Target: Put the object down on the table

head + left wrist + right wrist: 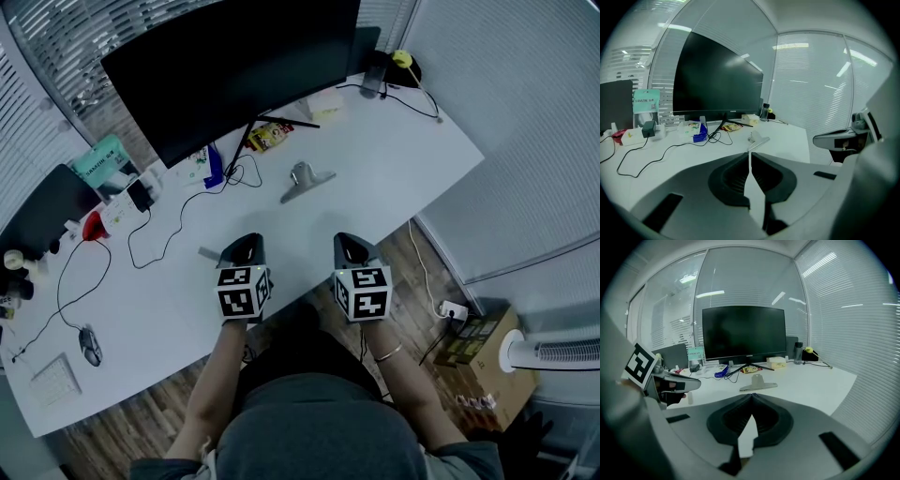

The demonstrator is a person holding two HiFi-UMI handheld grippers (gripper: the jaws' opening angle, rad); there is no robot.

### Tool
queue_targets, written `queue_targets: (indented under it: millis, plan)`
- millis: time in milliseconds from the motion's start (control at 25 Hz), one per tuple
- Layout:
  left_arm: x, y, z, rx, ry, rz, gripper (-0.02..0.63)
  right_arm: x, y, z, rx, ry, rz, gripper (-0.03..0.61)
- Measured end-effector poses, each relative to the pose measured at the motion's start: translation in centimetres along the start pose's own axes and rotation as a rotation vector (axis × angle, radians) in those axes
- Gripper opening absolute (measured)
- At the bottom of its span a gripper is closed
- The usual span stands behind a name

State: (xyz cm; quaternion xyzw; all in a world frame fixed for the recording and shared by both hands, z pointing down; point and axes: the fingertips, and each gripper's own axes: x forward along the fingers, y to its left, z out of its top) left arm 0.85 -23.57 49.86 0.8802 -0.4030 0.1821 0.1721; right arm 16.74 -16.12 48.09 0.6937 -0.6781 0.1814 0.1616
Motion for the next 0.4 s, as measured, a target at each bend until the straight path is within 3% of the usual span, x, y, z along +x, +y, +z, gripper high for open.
queue_targets:
  millis: [400]
  plan:
    - [0.59,0.36,0.20,-0.004,-0.002,0.007,0.031,0.85,-0.19,0.16,-0.002,0.010,0.015,0.002]
